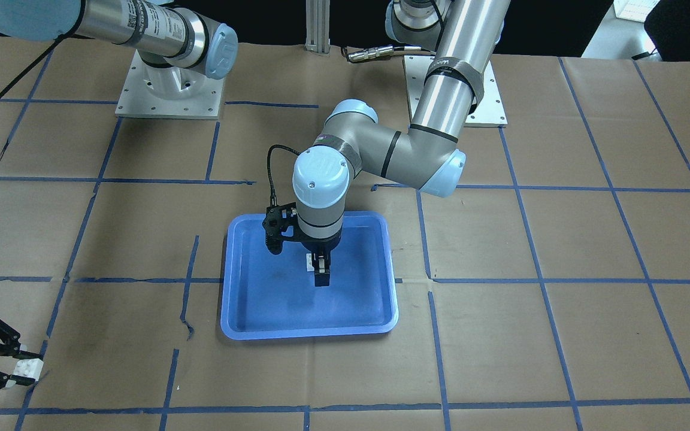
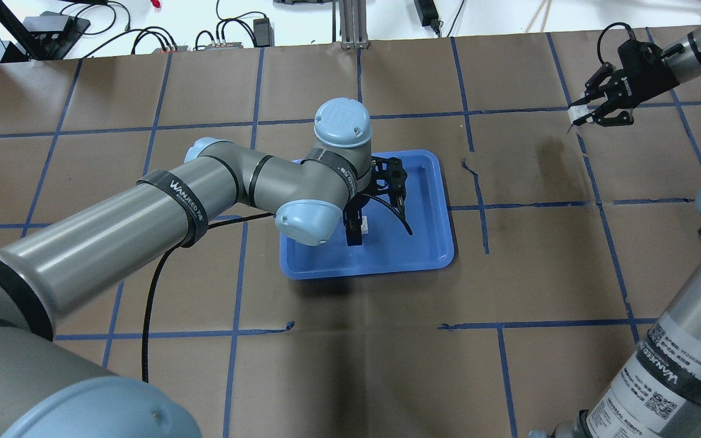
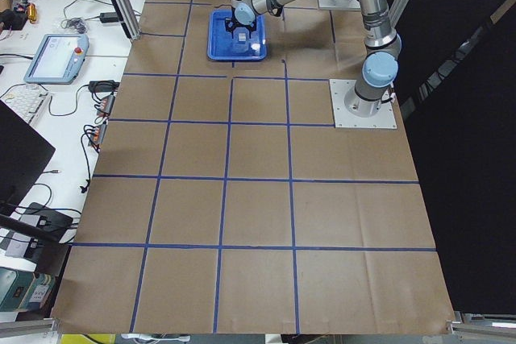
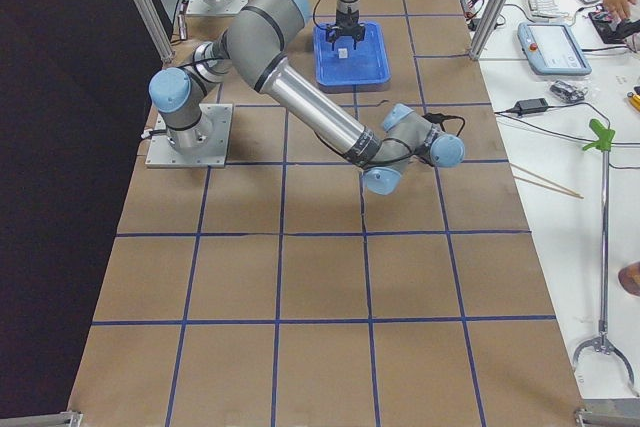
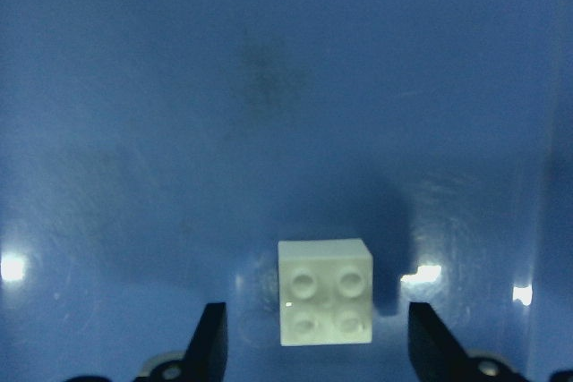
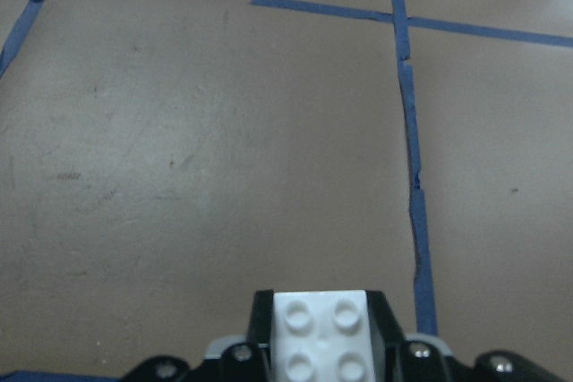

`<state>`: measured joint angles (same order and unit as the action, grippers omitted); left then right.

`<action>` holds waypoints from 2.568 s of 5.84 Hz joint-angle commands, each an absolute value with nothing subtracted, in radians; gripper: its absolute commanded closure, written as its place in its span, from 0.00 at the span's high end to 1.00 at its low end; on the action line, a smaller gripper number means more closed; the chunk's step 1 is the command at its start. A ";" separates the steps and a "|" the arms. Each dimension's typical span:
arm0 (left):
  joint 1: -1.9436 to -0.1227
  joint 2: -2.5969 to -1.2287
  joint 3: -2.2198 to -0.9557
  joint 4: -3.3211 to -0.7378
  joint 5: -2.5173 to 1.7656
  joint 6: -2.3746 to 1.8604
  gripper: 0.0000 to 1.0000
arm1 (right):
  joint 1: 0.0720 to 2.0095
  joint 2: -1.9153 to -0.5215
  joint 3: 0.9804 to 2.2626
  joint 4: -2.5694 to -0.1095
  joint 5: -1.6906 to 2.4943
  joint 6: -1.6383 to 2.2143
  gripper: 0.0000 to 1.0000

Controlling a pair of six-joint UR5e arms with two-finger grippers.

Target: Assemble white blocks and place on blue tray

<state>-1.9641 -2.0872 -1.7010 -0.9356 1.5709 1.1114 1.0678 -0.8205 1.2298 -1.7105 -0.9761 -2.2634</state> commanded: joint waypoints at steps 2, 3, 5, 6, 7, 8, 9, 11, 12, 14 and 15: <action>-1.925 -1.882 -1.602 -1.261 1.569 1.025 0.91 | 1.126 -0.984 1.357 -1.637 -0.962 -2.203 0.22; -1.875 -1.780 -1.548 -1.449 1.559 1.008 0.91 | 1.144 -1.049 1.464 -1.660 -0.956 -2.200 0.22; -1.786 -1.631 -1.534 -1.618 1.559 0.944 0.96 | 1.266 -1.167 1.650 -1.833 -0.945 -2.028 0.22; -1.755 -1.576 -1.536 -1.635 1.557 0.942 0.98 | 1.332 -1.186 1.740 -1.985 -0.912 -1.902 0.22; -1.735 -1.554 -1.545 -1.628 1.569 0.933 0.99 | 1.404 -1.193 1.817 -2.151 -0.910 -1.767 0.22; -1.692 -1.552 -1.543 -1.618 1.568 0.796 0.99 | 1.492 -1.196 1.886 -2.354 -0.911 -1.567 0.22; -1.634 -1.546 -1.548 -1.573 1.569 0.658 0.99 | 1.568 -1.192 1.960 -2.560 -0.914 -1.376 0.22; -1.605 -1.519 -1.574 -1.546 1.557 0.326 0.99 | 1.629 -1.171 2.067 -2.765 -0.914 -1.278 0.22; -1.606 -1.517 -1.562 -1.530 1.559 0.199 0.99 | 1.629 -1.166 2.112 -2.807 -0.916 -1.290 0.22; -1.606 -1.517 -1.536 -1.492 1.571 -0.037 0.99 | 1.629 -1.131 2.125 -2.818 -0.914 -1.376 0.22; -1.606 -1.505 -1.528 -1.541 1.574 -0.043 0.99 | 1.632 -1.100 2.125 -2.835 -0.914 -1.397 0.22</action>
<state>-1.6062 -1.5135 -1.5367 -1.5104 1.5704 -0.0005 1.6301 -1.1286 2.1228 -2.8215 -0.9147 -1.3723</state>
